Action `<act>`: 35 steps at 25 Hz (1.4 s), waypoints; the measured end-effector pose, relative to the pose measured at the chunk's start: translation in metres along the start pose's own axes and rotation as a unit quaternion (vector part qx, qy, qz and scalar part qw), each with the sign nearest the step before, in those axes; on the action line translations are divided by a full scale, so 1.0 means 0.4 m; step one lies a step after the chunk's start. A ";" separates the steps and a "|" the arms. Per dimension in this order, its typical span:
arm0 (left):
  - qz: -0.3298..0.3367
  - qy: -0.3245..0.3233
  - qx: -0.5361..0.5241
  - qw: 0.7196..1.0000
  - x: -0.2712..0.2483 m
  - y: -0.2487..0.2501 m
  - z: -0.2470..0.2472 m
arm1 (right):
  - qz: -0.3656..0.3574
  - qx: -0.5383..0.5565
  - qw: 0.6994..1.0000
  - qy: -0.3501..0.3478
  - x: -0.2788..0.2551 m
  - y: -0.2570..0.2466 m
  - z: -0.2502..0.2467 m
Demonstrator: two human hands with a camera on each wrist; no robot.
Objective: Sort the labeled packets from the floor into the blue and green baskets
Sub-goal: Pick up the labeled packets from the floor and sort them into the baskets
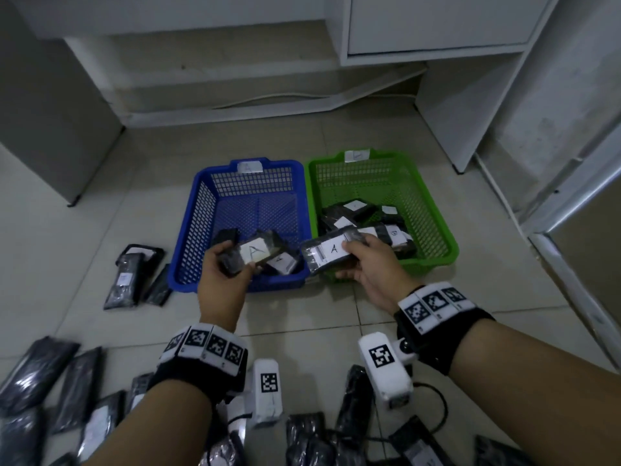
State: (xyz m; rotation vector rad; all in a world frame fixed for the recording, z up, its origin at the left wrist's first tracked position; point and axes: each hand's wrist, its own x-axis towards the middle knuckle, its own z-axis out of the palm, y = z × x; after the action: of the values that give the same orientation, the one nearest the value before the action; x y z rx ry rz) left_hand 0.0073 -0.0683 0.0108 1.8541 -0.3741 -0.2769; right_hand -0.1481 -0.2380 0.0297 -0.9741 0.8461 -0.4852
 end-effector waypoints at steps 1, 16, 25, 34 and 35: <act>0.003 0.012 0.059 0.998 0.016 -0.011 -0.019 | 0.008 -0.019 1.000 -0.003 0.018 0.002 0.032; 0.149 -0.113 0.266 0.946 -0.041 -0.119 -0.181 | -0.030 -0.216 0.974 -0.059 0.026 0.062 0.195; 0.062 -0.088 0.348 0.931 0.099 -0.014 -0.513 | -0.068 -0.352 0.904 -0.232 -0.037 0.143 0.489; 0.046 -0.121 0.523 0.842 0.303 -0.225 -0.614 | -0.088 -0.699 0.636 -0.314 0.012 0.352 0.732; 0.022 -0.101 0.485 0.868 0.327 -0.250 -0.603 | -0.084 -0.711 0.629 -0.303 0.024 0.374 0.751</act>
State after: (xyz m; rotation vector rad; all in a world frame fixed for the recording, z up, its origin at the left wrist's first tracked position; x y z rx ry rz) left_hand 0.2292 0.1203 -0.0110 2.8092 -0.8027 -0.2722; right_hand 0.0983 -0.0147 -0.0165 -2.5174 0.3599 0.5606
